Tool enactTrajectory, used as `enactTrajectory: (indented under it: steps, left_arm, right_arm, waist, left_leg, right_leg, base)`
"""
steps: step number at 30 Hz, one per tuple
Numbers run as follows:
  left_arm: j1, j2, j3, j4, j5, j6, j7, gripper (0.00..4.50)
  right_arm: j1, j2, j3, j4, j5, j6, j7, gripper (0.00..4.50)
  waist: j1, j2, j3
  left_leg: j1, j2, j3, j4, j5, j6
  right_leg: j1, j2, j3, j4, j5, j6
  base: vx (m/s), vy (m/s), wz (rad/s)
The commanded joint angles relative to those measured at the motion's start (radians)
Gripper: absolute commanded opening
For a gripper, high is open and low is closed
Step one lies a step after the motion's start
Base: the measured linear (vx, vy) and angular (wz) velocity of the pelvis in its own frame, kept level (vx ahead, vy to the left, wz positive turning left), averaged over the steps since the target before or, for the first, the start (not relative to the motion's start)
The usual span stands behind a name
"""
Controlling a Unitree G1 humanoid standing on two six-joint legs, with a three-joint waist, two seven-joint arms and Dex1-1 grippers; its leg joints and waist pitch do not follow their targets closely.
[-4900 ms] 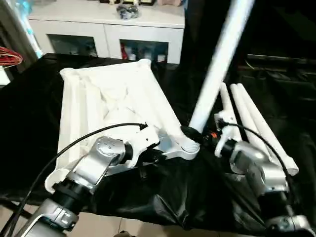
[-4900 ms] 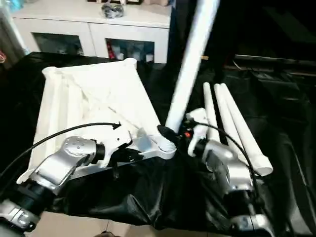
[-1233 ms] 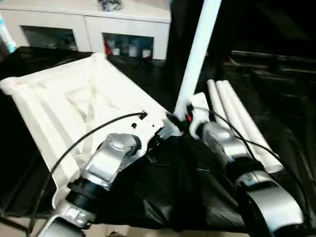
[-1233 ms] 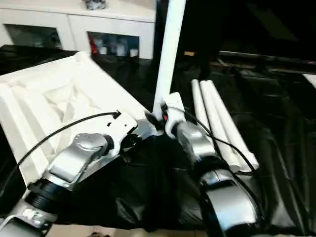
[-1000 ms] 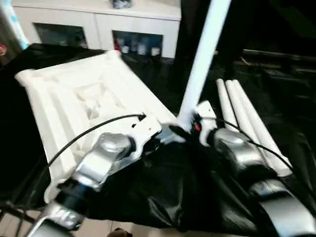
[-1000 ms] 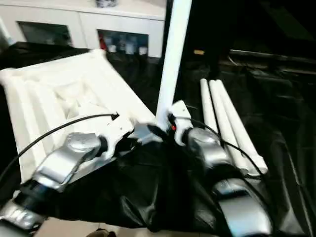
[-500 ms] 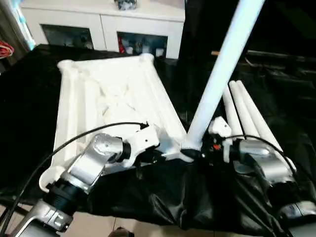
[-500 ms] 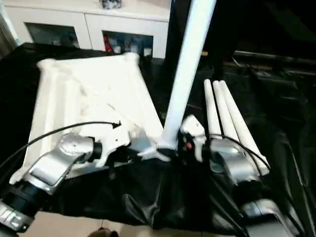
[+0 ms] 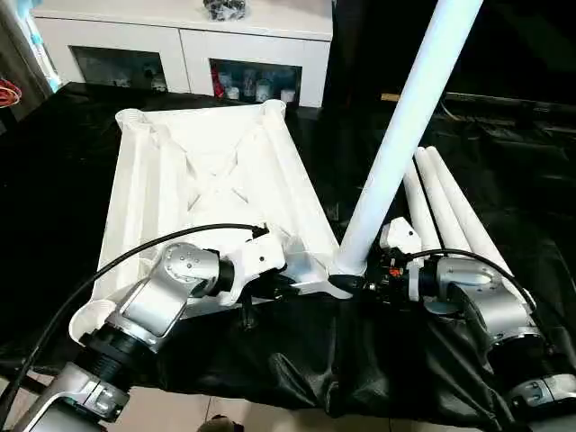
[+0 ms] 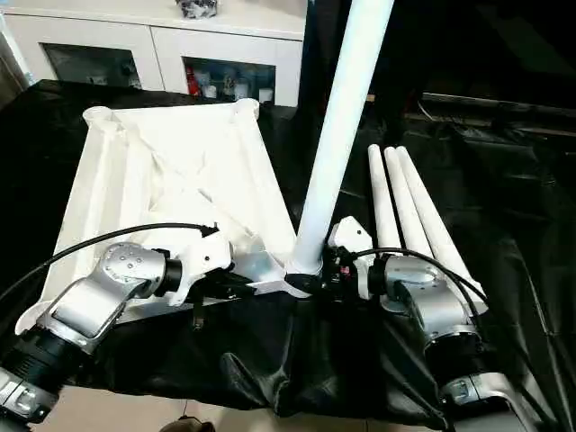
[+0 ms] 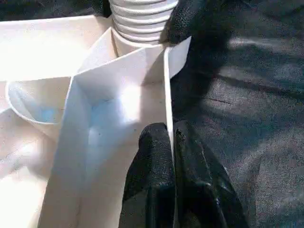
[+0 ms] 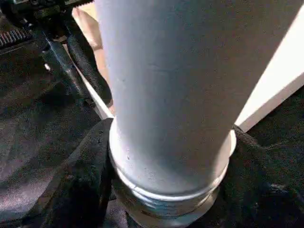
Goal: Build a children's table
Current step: Insert table leg to table base, then rotate leg to tighten
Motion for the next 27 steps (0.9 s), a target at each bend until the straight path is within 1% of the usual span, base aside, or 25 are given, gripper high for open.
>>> enactTrajectory:
  steps: [1,2,3,4,5,6,7,8,9,10,11,12,13,14,15,16,17,18,19,20,21,23,25,27]
  left_arm:
    - [-0.010,-0.040,0.023,0.001,-0.003,-0.003,0.054,0.00]
    - [-0.012,-0.057,0.032,0.008,-0.003,0.003,0.080,0.00]
    - [-0.015,-0.070,0.039,0.013,-0.003,0.010,0.097,0.00]
    - [-0.015,-0.070,0.039,0.013,-0.003,0.010,0.097,0.00]
    - [-0.022,-0.095,0.042,0.026,0.007,0.025,0.138,0.00]
    - [-0.031,-0.119,0.044,0.040,0.019,0.043,0.179,0.00]
    - [-0.037,-0.136,0.043,0.050,0.028,0.056,0.206,0.00]
    - [-0.040,-0.149,0.042,0.056,0.034,0.065,0.225,0.00]
    - [-0.045,-0.165,0.043,0.065,0.042,0.079,0.252,0.00]
    - [-0.049,-0.175,0.044,0.070,0.045,0.087,0.269,0.00]
    - [-0.055,-0.199,0.047,0.080,0.051,0.105,0.304,0.00]
    - [-0.067,-0.242,0.058,0.096,0.063,0.131,0.367,0.00]
    - [-0.071,-0.258,0.063,0.102,0.069,0.139,0.389,0.00]
    - [-0.073,-0.276,0.067,0.106,0.071,0.142,0.408,0.00]
    - [-0.075,-0.294,0.068,0.111,0.073,0.138,0.420,0.00]
    - [-0.075,-0.294,0.068,0.111,0.073,0.138,0.420,0.00]
    - [-0.075,-0.306,0.067,0.113,0.074,0.133,0.425,0.00]
    - [-0.074,-0.316,0.063,0.115,0.073,0.130,0.422,0.00]
    - [-0.073,-0.320,0.055,0.116,0.073,0.127,0.419,0.00]
    - [-0.072,-0.320,0.048,0.115,0.073,0.124,0.412,0.00]
    - [-0.070,-0.318,0.045,0.111,0.073,0.122,0.403,0.00]
    - [-0.067,-0.312,0.048,0.108,0.075,0.116,0.397,0.00]
    - [-0.064,-0.306,0.052,0.104,0.078,0.113,0.389,0.00]
    - [-0.054,-0.283,0.056,0.099,0.075,0.081,0.353,0.00]
  right_arm:
    - [-0.002,0.036,-0.013,0.029,-0.027,0.010,-0.103,2.74]
    - [-0.013,0.056,-0.022,0.057,-0.043,0.001,-0.168,2.74]
    - [-0.021,0.070,-0.030,0.072,-0.051,-0.001,-0.208,2.74]
    - [-0.021,0.070,-0.030,0.072,-0.051,-0.001,-0.208,2.74]
    - [-0.034,0.105,-0.040,0.096,-0.055,0.004,-0.273,2.74]
    - [-0.047,0.142,-0.050,0.121,-0.061,0.004,-0.342,2.74]
    - [-0.057,0.173,-0.056,0.140,-0.060,0.013,-0.389,2.74]
    - [-0.064,0.196,-0.060,0.153,-0.060,0.020,-0.422,2.74]
    - [-0.073,0.224,-0.064,0.167,-0.060,0.024,-0.459,2.74]
    - [-0.078,0.241,-0.067,0.176,-0.059,0.028,-0.482,2.74]
    - [-0.093,0.279,-0.075,0.199,-0.057,0.036,-0.534,2.74]
    - [-0.119,0.333,-0.088,0.242,-0.060,0.040,-0.621,2.74]
    - [-0.129,0.350,-0.094,0.259,-0.062,0.040,-0.654,2.74]
    - [-0.136,0.363,-0.093,0.271,-0.067,0.034,-0.670,2.74]
    - [-0.141,0.374,-0.091,0.282,-0.073,0.025,-0.681,2.74]
    - [-0.141,0.374,-0.091,0.282,-0.073,0.025,-0.681,2.74]
    - [-0.144,0.380,-0.089,0.287,-0.078,0.018,-0.683,2.74]
    - [-0.145,0.384,-0.086,0.289,-0.080,0.011,-0.675,2.74]
    - [-0.146,0.387,-0.087,0.291,-0.080,0.008,-0.670,3.30]
    - [-0.146,0.388,-0.091,0.288,-0.072,0.008,-0.659,3.44]
    - [-0.144,0.386,-0.102,0.275,-0.056,0.014,-0.631,3.44]
    - [-0.146,0.378,-0.103,0.270,-0.064,0.014,-0.622,3.50]
    - [-0.147,0.365,-0.096,0.268,-0.077,0.004,-0.617,3.80]
    - [-0.140,0.319,-0.066,0.243,-0.108,-0.016,-0.576,3.80]
  waist:
    - [-0.003,0.004,-0.077]
    - [-0.006,-0.002,-0.075]
    - [-0.010,0.001,-0.073]
    - [-0.014,-0.002,-0.073]
    - [-0.015,-0.001,-0.073]
    - [-0.020,0.001,-0.067]
    - [-0.020,0.001,-0.068]
    - [-0.022,0.003,-0.070]
    - [-0.022,0.003,-0.070]
    - [-0.022,0.006,-0.069]
    - [-0.024,0.007,-0.070]
    - [-0.025,0.007,-0.070]
    - [-0.028,0.006,-0.071]
    - [-0.031,0.003,-0.071]
    - [-0.030,0.002,-0.072]
    - [-0.030,0.002,-0.072]
    - [-0.029,0.005,-0.071]
    - [-0.028,0.002,-0.072]
    - [-0.027,0.003,-0.073]
    - [-0.027,0.005,-0.072]
    - [-0.028,0.006,-0.072]
    - [-0.028,0.007,-0.071]
    - [-0.030,0.010,-0.071]
    - [-0.027,0.008,-0.072]
  left_leg:
    - [0.033,0.058,-0.026,-0.068,-0.167,0.042]
    - [0.033,0.059,-0.026,-0.070,-0.171,0.033]
    - [0.032,0.058,-0.026,-0.071,-0.181,0.026]
    - [0.031,0.058,-0.028,-0.074,-0.200,0.011]
    - [0.033,0.058,-0.027,-0.073,-0.214,0.003]
    - [0.034,0.058,-0.028,-0.078,-0.238,-0.003]
    - [0.036,0.056,-0.030,-0.078,-0.251,-0.012]
    - [0.040,0.057,-0.031,-0.079,-0.272,-0.026]
    - [0.040,0.057,-0.031,-0.079,-0.272,-0.026]
    - [0.042,0.058,-0.031,-0.080,-0.276,-0.028]
    - [0.040,0.057,-0.032,-0.081,-0.276,-0.030]
    - [0.038,0.056,-0.031,-0.082,-0.270,-0.032]
    - [0.038,0.056,-0.030,-0.081,-0.264,-0.033]
    - [0.039,0.054,-0.030,-0.081,-0.264,-0.033]
    - [0.036,0.053,-0.030,-0.079,-0.262,-0.029]
    - [0.036,0.053,-0.030,-0.079,-0.262,-0.029]
    - [0.040,0.054,-0.029,-0.079,-0.272,-0.018]
    - [0.036,0.054,-0.031,-0.081,-0.267,-0.012]
    - [0.037,0.055,-0.030,-0.081,-0.265,-0.011]
    - [0.036,0.055,-0.030,-0.081,-0.261,-0.007]
    - [0.037,0.055,-0.029,-0.082,-0.264,-0.006]
    - [0.036,0.055,-0.031,-0.084,-0.277,-0.005]
    - [0.037,0.056,-0.031,-0.084,-0.279,-0.010]
    - [0.036,0.055,-0.031,-0.083,-0.273,-0.007]
  right_leg:
    - [0.046,-0.070,0.040,-0.068,-0.044,-0.274]
    - [0.045,-0.071,0.041,-0.069,-0.068,-0.270]
    - [0.043,-0.072,0.041,-0.071,-0.091,-0.268]
    - [0.046,-0.073,0.041,-0.076,-0.137,-0.254]
    - [0.044,-0.073,0.043,-0.079,-0.165,-0.242]
    - [0.038,-0.072,0.045,-0.083,-0.205,-0.235]
    - [0.040,-0.073,0.043,-0.086,-0.233,-0.229]
    - [0.037,-0.076,0.046,-0.090,-0.271,-0.216]
    - [0.037,-0.076,0.046,-0.090,-0.271,-0.216]
    - [0.034,-0.074,0.046,-0.092,-0.264,-0.212]
    - [0.035,-0.072,0.046,-0.090,-0.254,-0.210]
    - [0.035,-0.072,0.046,-0.089,-0.241,-0.210]
    - [0.035,-0.072,0.046,-0.087,-0.232,-0.213]
    - [0.034,-0.072,0.046,-0.090,-0.235,-0.215]
    - [0.038,-0.074,0.046,-0.091,-0.241,-0.209]
    - [0.038,-0.074,0.046,-0.091,-0.241,-0.209]
    - [0.033,-0.073,0.047,-0.095,-0.249,-0.200]
    - [0.038,-0.074,0.045,-0.094,-0.251,-0.194]
    - [0.036,-0.074,0.046,-0.094,-0.247,-0.192]
    - [0.037,-0.074,0.045,-0.093,-0.238,-0.192]
    - [0.036,-0.072,0.046,-0.094,-0.232,-0.192]
    - [0.036,-0.073,0.045,-0.096,-0.247,-0.191]
    - [0.035,-0.072,0.045,-0.096,-0.248,-0.191]
    - [0.038,-0.073,0.045,-0.096,-0.238,-0.192]
  base:
    - [0.000,0.000,0.00]
    - [0.000,0.000,0.00]
    - [0.000,0.000,0.00]
    - [0.000,0.000,0.00]
    - [0.000,0.000,0.00]
    - [0.000,0.000,0.00]
    - [0.000,0.000,0.00]
    - [0.000,0.000,0.00]
    - [0.000,0.000,0.00]
    - [0.000,0.000,0.00]
    - [0.000,0.000,0.00]
    - [0.000,0.000,0.00]
    - [0.000,0.000,0.00]
    - [0.000,0.000,0.00]
    - [0.000,0.000,0.00]
    - [0.000,0.000,0.00]
    - [0.000,0.000,0.00]
    - [0.000,0.000,0.00]
    - [0.000,0.000,0.00]
    - [0.000,0.000,0.00]
    - [0.000,0.000,0.00]
    - [0.000,0.000,0.00]
    - [0.000,0.000,0.00]
    - [0.000,0.000,0.00]
